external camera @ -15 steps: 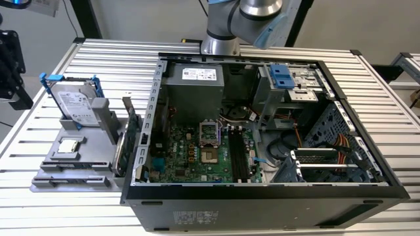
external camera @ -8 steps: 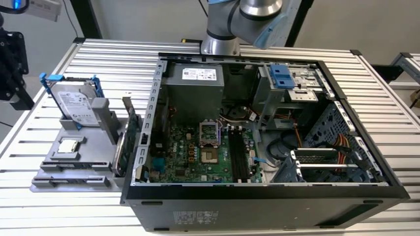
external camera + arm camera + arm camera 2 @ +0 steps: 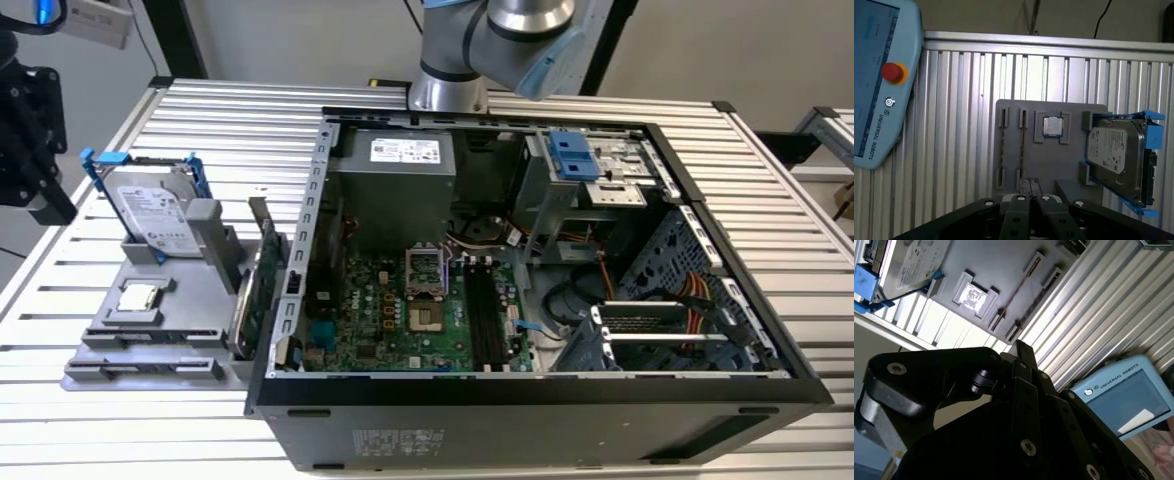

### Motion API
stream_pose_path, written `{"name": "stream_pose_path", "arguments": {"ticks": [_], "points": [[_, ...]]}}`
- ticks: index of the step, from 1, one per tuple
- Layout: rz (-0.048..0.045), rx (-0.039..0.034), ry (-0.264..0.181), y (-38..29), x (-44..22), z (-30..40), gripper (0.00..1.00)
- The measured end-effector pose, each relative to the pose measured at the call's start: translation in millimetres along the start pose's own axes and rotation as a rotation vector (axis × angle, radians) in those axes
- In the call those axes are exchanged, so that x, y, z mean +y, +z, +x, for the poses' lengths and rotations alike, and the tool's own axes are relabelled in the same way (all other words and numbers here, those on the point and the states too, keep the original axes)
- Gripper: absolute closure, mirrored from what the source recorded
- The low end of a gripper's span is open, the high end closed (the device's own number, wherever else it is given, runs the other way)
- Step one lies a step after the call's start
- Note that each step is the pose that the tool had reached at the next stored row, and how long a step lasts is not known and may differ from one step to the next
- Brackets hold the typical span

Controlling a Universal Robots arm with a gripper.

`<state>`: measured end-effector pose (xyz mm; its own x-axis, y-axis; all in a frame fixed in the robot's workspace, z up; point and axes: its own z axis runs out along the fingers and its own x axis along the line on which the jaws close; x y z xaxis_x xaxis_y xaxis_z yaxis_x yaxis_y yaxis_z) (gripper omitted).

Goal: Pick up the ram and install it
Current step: 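Pick up the ram and move it above insertion slot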

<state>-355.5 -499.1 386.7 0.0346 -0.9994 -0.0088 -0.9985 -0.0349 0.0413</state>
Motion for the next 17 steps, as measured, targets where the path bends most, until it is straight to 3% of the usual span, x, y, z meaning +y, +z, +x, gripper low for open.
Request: {"name": "stream_pose_path", "arguments": {"ticks": [3,5,7,8,17], "points": [[0.0030,0.0002,0.000,0.2,-0.8,0.0,1.00],[0.0128,0.0006,0.000,0.4,-0.9,0.0,1.00],[0.0283,0.0011,0.000,0.6,-1.0,0.1,1.00],[0.0309,0.0012,0.000,0.7,-1.1,0.1,1.00],[0.0309,0.0016,-0.012,1.2,-0.8,3.6,1.00]]}}
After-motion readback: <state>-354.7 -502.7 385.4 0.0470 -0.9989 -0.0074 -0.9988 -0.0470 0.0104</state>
